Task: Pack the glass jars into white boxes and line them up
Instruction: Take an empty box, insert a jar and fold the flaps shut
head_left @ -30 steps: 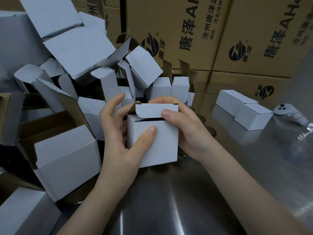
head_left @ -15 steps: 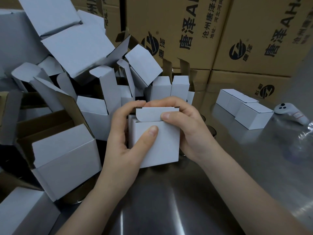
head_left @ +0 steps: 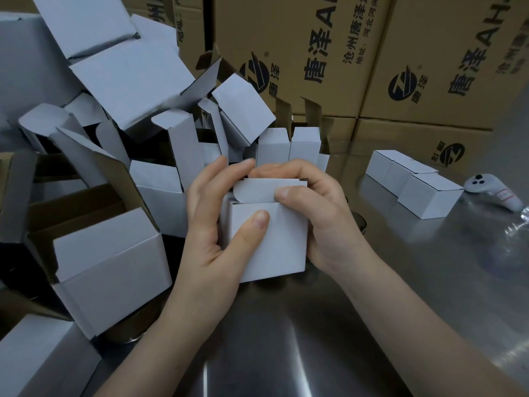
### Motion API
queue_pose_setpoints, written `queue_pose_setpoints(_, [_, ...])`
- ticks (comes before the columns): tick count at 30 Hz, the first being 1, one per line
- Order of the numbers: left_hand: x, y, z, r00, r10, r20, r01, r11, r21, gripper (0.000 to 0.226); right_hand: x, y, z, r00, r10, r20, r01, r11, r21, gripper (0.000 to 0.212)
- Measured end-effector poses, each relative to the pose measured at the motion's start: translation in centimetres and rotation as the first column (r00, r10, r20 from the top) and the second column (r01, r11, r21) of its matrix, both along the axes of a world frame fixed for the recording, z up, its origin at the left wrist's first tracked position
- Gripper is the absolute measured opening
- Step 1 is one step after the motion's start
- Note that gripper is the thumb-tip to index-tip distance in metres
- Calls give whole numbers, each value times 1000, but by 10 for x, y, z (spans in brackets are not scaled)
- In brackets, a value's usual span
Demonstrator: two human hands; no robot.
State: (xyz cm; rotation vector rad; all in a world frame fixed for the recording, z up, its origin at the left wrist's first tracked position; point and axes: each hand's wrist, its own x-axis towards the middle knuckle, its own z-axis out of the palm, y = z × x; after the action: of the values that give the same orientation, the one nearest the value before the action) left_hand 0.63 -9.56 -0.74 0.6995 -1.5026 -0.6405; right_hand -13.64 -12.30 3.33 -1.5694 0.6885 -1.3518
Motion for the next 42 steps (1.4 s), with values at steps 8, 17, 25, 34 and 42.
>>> queue_pose_setpoints(8, [0,0,1,999,-38,-25,37,999,-37,32,-1,-1,-1,999,36,-11,-37,994,-100,26])
queue_pose_setpoints(17, [3,0,4,975,-158,-159,161,987,2,22,-1,0,-4,995,98,-29,-102,971,-217,13])
queue_pose_setpoints(25, [6,2,7,935,-223,-274,250,966,67,21,-7,2,0,981,66,-181,-123,938,-325,30])
queue_pose_setpoints(34, [7,3,9,930,-235,-284,269,959,86,16,-7,-1,-2,985,-2,-174,-75,896,-437,26])
queue_pose_setpoints(42, [7,3,10,939,-218,-265,244,967,70,14,-6,2,-1,988,-5,-157,-66,896,-439,23])
